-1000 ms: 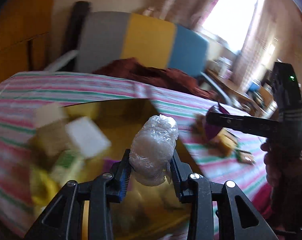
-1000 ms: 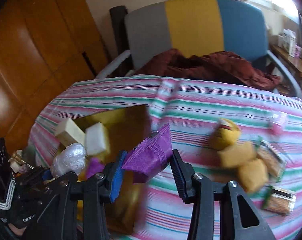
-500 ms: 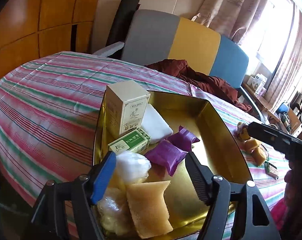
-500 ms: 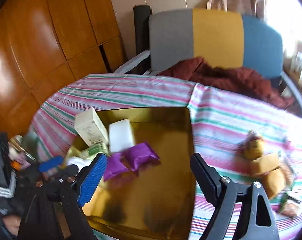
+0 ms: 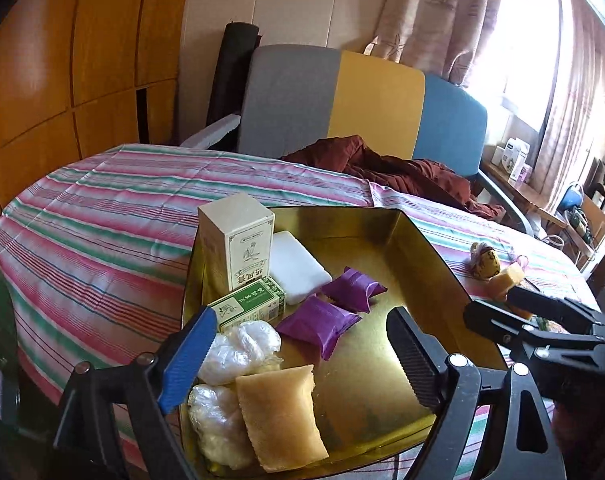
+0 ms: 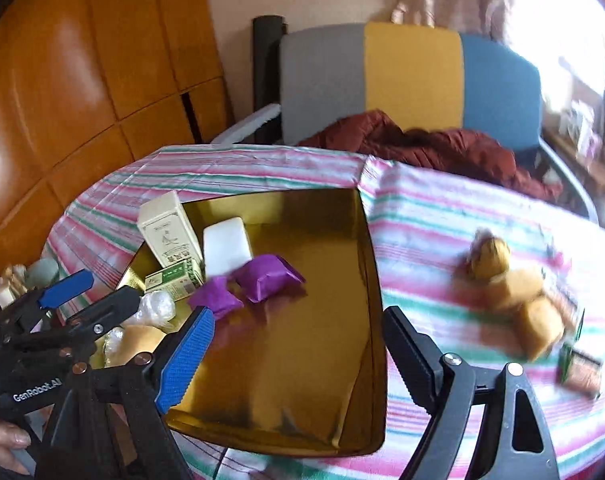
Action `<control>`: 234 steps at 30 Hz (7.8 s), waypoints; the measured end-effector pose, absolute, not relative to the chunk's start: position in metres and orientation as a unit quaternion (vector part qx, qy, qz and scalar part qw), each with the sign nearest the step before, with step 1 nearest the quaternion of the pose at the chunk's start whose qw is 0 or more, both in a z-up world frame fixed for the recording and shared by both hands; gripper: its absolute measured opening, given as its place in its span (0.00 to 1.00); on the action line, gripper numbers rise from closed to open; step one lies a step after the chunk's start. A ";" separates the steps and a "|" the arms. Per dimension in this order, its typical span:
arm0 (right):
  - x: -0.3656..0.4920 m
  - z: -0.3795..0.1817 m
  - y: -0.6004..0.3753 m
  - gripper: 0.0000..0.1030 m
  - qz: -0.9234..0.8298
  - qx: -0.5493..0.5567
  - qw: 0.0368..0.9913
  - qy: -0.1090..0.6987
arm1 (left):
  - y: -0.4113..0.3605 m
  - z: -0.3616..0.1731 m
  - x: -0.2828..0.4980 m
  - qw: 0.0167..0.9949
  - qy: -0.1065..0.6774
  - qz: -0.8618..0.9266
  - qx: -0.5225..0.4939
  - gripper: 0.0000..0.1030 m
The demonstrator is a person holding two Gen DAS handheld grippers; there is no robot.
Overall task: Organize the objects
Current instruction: 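Move both tools back to the remaining items, then grasp a yellow sponge with the left tool, then grasp the pink clear hair clip with the right tool while the left tool holds the sponge, then carry the sponge and hair clip into the gold tray and open both tools, then move both tools back toward the cracker packs and plush toy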
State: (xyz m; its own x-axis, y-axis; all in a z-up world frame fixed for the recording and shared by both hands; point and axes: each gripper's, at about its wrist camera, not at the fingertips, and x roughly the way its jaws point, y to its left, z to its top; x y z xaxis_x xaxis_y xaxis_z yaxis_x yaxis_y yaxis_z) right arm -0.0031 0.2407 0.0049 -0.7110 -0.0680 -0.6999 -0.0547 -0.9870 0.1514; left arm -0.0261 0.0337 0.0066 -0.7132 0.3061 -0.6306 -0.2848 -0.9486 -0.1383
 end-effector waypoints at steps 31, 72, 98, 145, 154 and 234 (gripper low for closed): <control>0.031 0.014 0.370 0.88 -0.909 0.394 -0.104 -0.086 | 0.090 -0.003 0.000 0.189 0.079 0.908 -0.365 0.87; 0.091 -0.028 0.560 0.88 -0.809 0.376 -0.278 -0.356 | 0.241 0.030 -0.030 0.352 0.038 0.840 -0.412 0.93; 0.082 -0.032 0.561 0.88 -0.814 0.385 -0.246 -0.359 | 0.390 -0.065 -0.123 0.282 -0.055 0.758 -0.586 0.97; -0.130 -0.084 0.623 0.74 -0.799 0.581 -0.151 0.032 | 0.305 -0.030 -0.063 0.444 0.014 0.741 -0.503 0.58; -0.093 -0.055 0.582 0.73 -0.828 0.540 -0.150 -0.011 | 0.288 -0.013 -0.049 0.446 0.011 0.757 -0.476 0.58; 0.015 0.002 0.282 0.82 -0.908 0.415 -0.035 -0.055 | 0.042 0.007 -0.001 0.149 0.023 0.913 -0.380 0.86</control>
